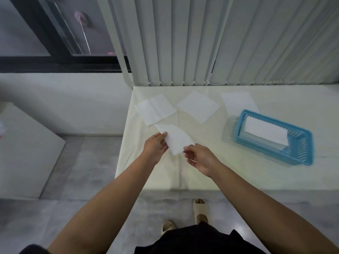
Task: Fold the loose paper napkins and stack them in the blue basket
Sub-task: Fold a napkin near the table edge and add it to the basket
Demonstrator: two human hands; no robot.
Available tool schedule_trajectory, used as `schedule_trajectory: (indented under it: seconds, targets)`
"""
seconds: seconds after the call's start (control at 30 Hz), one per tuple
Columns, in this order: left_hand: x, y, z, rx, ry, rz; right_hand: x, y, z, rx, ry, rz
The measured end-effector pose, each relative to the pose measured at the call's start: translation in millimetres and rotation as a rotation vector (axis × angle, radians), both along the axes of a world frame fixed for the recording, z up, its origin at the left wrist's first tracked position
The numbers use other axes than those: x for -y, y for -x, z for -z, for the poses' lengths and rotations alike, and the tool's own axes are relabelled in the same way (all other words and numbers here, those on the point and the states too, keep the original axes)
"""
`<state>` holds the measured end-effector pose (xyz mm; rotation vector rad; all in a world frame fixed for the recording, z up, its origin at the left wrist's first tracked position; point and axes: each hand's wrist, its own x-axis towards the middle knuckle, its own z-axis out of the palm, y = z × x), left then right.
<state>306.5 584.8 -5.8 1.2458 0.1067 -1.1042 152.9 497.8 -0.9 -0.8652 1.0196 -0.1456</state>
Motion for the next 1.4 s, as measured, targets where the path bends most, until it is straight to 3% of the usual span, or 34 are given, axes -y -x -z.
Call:
schedule_trajectory:
  seconds: [0.3,0.57,0.9,1.07,1.17,1.27,1.4]
  targets:
    - [33,35,-13,0.079,0.040,-0.013,8,23,-9,0.068,-0.056,0.124]
    - [74,61,-17,0.134,0.071,0.054,39,54,-25,-0.035,0.280,0.217]
    - [176,109,-39,-0.003,0.117,0.107,137,147,-49,-0.185,0.454,0.197]
    - [240,132,-46,-0.074,0.104,0.348,198,193,-57,-0.224,0.531,0.080]
    - [276,148,-40,0.117,-0.015,0.419,231,213,-53,-0.214,0.512,0.023]
    - [301,165,-34,0.391,-0.126,0.429,257,228,-47,-0.224,0.477,0.097]
    - [314,179,-20,0.548,-0.219,0.415,279,241,-31,-0.252,0.425,0.215]
